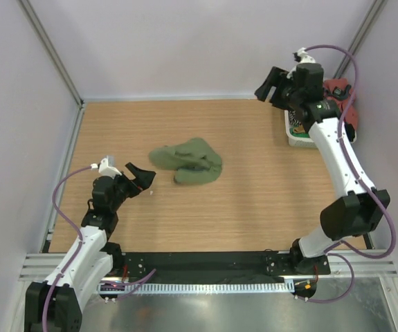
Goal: Fold and stack the tank tops
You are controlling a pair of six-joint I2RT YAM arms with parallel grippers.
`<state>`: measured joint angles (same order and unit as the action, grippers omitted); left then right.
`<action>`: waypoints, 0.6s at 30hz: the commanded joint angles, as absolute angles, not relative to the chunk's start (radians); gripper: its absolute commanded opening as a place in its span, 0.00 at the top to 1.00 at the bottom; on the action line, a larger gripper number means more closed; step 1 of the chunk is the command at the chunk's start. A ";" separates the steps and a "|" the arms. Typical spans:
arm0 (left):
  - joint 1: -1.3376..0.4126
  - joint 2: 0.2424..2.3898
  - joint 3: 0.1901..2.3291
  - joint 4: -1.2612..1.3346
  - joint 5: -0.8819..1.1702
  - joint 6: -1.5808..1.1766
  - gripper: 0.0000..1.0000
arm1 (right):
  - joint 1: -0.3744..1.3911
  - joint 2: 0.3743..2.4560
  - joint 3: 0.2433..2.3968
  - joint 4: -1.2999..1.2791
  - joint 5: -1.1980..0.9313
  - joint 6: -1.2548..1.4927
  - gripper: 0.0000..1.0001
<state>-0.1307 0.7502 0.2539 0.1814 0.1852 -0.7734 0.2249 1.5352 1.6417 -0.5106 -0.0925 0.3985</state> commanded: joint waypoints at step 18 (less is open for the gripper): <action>-0.146 0.833 0.302 0.207 0.186 -0.762 0.04 | 0.656 1.652 1.212 -0.339 -0.178 0.314 0.47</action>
